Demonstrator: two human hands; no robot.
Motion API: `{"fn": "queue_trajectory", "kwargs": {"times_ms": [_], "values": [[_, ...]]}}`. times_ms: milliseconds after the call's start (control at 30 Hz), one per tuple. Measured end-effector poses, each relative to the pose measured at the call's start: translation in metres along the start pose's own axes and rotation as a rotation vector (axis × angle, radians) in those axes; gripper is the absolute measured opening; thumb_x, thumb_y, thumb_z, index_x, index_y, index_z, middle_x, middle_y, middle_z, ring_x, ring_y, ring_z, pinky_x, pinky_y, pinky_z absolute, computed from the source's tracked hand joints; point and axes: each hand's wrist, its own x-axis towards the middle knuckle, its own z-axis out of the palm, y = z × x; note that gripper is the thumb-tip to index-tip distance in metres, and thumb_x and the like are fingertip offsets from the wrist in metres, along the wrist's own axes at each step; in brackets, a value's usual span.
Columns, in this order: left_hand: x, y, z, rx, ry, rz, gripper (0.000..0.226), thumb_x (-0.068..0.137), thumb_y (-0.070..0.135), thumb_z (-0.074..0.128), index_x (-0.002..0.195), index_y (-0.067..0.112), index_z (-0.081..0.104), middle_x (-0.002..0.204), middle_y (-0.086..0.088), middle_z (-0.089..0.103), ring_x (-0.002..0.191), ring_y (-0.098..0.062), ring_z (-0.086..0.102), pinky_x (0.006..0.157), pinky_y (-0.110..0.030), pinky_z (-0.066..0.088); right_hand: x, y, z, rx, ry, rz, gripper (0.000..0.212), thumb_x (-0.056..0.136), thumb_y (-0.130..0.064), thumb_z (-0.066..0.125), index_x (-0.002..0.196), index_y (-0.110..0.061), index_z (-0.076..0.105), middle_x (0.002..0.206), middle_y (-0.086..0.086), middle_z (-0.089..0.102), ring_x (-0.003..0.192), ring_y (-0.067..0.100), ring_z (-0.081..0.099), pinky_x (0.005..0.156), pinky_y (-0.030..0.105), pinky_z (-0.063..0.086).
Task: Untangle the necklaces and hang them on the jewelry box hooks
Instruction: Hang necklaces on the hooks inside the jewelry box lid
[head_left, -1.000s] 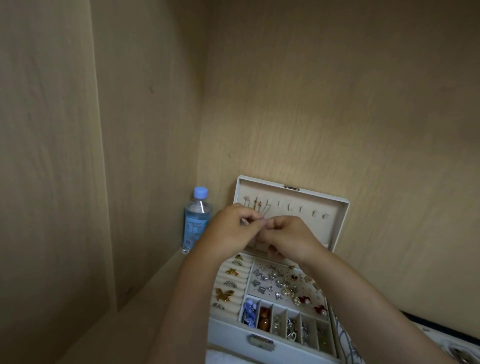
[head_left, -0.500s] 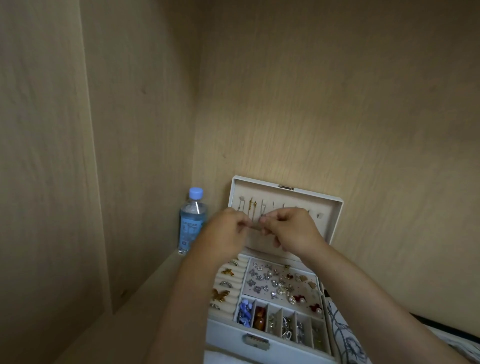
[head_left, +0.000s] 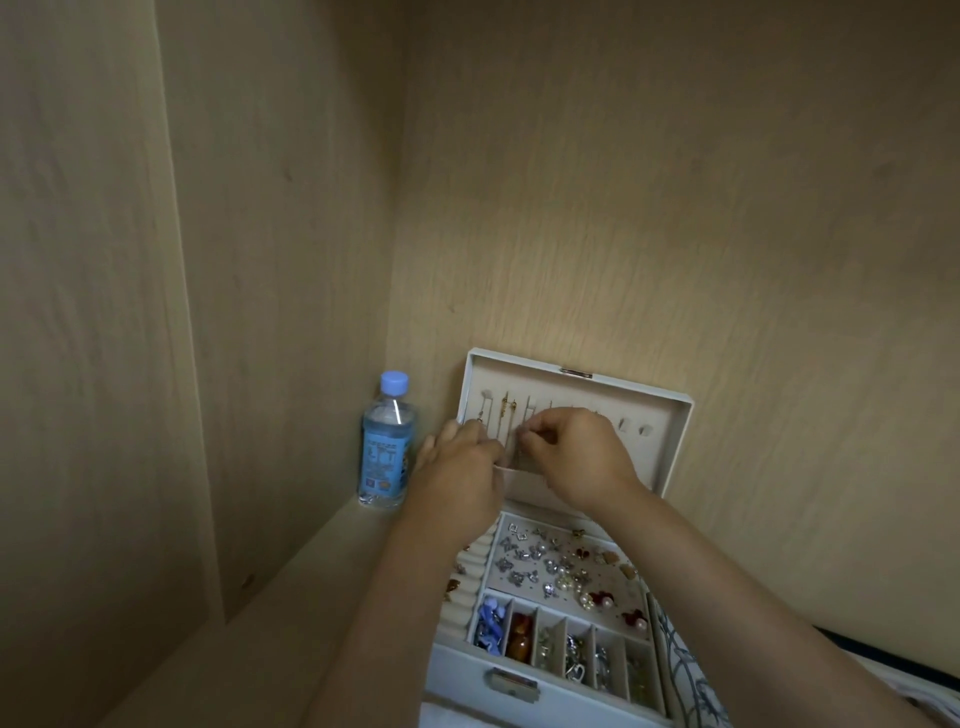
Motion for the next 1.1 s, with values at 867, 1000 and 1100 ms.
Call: {"fn": "queue_trajectory", "kwargs": {"times_ms": [867,1000,1100], "values": [[-0.058,0.03,-0.027,0.007,-0.03,-0.036,0.04,0.092,0.032,0.058,0.131,0.028,0.056,0.136,0.009,0.045,0.127,-0.014,0.037,0.105,-0.034,0.037,-0.112,0.03,-0.051,-0.258,-0.228,-0.064,0.06,0.09,-0.058,0.05,0.145,-0.034,0.046,0.143,-0.005,0.047,0.131,0.02,0.046,0.108,0.04,0.04],[-0.097,0.025,-0.035,0.101,-0.115,-0.192,0.048,0.092,0.042,0.055,0.138,0.03,0.049,0.149,0.003,0.037,0.135,-0.022,0.031,0.11,-0.039,0.034,-0.159,0.04,-0.047,-0.081,-0.255,0.131,0.084,0.079,-0.076,0.048,0.151,-0.035,0.031,0.155,-0.003,0.028,0.142,0.021,0.031,0.116,0.039,0.03],[-0.118,0.023,-0.032,0.099,-0.217,-0.353,0.055,0.095,0.051,0.045,0.147,0.033,0.036,0.157,-0.002,0.026,0.139,-0.027,0.028,0.112,-0.041,0.03,-0.185,0.041,-0.034,0.146,-0.26,0.241,0.086,0.084,-0.068,0.059,0.154,-0.036,0.021,0.159,-0.005,0.02,0.144,0.02,0.03,0.115,0.036,0.03]]}}
